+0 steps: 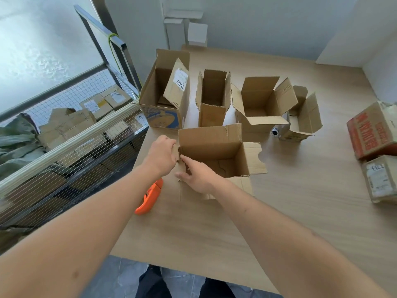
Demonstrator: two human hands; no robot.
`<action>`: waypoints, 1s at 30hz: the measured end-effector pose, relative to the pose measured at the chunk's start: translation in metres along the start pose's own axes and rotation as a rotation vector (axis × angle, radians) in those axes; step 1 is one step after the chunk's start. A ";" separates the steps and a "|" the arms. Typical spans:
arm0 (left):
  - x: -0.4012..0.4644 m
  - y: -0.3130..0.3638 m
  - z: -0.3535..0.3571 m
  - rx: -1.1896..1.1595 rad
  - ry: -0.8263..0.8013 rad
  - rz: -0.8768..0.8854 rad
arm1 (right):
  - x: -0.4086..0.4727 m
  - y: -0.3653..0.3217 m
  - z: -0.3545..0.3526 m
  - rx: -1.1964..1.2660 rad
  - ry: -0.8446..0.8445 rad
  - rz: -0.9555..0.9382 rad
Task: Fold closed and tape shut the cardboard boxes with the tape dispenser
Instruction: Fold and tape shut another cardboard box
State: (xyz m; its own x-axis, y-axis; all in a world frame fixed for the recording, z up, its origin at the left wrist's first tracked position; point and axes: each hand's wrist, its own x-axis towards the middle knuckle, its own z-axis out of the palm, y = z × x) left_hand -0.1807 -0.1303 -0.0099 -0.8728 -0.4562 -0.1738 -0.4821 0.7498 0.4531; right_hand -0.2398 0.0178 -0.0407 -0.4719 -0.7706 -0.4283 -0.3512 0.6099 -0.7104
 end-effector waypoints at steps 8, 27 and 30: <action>0.033 -0.051 -0.033 -0.022 0.075 0.090 | 0.037 -0.044 0.030 0.087 0.100 0.074; 0.035 -0.090 0.000 0.136 -0.149 0.272 | 0.004 0.019 0.003 -0.100 0.688 0.766; 0.037 -0.089 0.010 0.118 -0.102 0.259 | -0.001 0.026 0.000 -0.131 0.780 0.691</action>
State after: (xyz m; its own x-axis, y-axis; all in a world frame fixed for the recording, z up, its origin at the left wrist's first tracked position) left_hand -0.1710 -0.2094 -0.0659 -0.9683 -0.1962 -0.1547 -0.2424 0.8883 0.3902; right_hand -0.2487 0.0346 -0.0587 -0.9769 0.0573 -0.2056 0.1304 0.9228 -0.3626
